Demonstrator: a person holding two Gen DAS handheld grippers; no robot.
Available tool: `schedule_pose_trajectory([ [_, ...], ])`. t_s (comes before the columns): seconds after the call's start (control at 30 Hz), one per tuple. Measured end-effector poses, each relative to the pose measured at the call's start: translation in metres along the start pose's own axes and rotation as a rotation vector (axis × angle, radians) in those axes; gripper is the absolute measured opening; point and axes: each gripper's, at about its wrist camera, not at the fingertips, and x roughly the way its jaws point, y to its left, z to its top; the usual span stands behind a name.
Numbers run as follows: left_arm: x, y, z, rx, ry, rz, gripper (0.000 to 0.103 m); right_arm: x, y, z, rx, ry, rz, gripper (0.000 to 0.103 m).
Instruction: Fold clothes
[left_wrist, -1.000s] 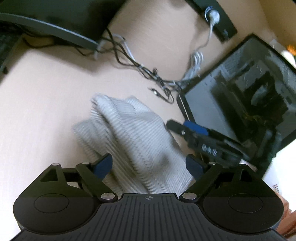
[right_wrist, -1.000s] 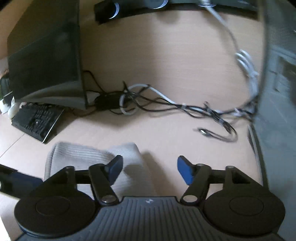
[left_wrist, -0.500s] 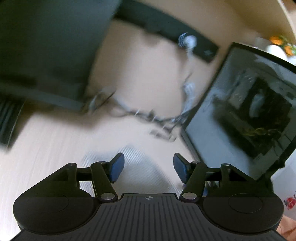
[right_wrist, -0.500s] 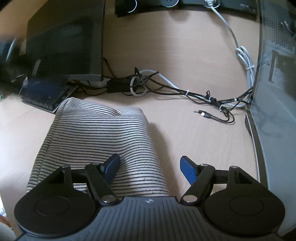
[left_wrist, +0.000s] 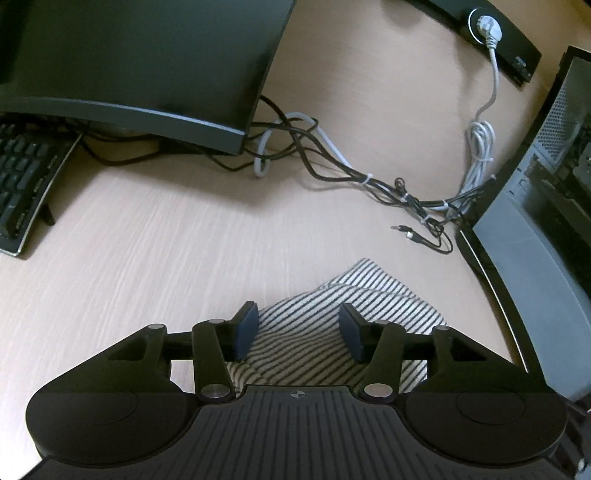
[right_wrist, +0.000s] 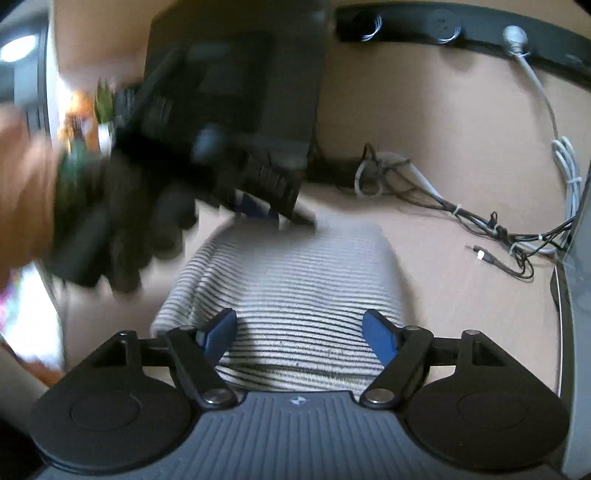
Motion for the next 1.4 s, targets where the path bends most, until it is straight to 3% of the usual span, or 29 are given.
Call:
schedule_pose_trajectory([
  [0.17, -0.009, 0.002, 0.001, -0.032, -0.025, 0.028, 0.057, 0.000, 0.002, 0.000, -0.028, 0.001, -0.002, 0.081],
  [0.23, -0.017, -0.002, 0.001, -0.046, -0.033, 0.072, 0.080, 0.000, 0.001, -0.001, -0.036, 0.005, 0.004, 0.081],
  [0.27, -0.021, -0.004, 0.001, -0.052, -0.034, 0.095, 0.082, -0.001, 0.000, -0.001, -0.038, 0.008, 0.008, 0.082],
  [0.57, -0.050, -0.026, -0.008, -0.074, -0.031, 0.074, 0.087, 0.002, 0.000, 0.004, -0.116, 0.051, 0.071, 0.092],
  [0.67, -0.062, -0.027, -0.014, -0.094, -0.040, 0.078, 0.092, -0.010, -0.026, 0.022, -0.001, 0.030, 0.120, 0.093],
  [0.77, -0.069, -0.011, -0.024, -0.206, -0.024, 0.076, 0.092, -0.019, -0.061, 0.040, 0.183, -0.019, 0.117, 0.099],
  [0.9, -0.069, -0.003, -0.046, -0.350, 0.032, -0.050, 0.095, 0.004, -0.094, 0.052, 0.373, 0.022, 0.119, 0.099],
  [1.03, -0.057, -0.016, -0.052, -0.318, 0.091, -0.043, 0.095, 0.038, -0.106, 0.047, 0.429, 0.113, 0.117, 0.099],
  [1.17, -0.041, -0.012, -0.060, -0.359, 0.137, -0.038, 0.095, 0.059, -0.112, 0.033, 0.477, 0.196, 0.157, 0.099],
  [1.4, -0.027, -0.018, -0.059, -0.307, 0.138, -0.106, 0.098, 0.072, -0.124, 0.015, 0.584, 0.224, 0.260, 0.099],
])
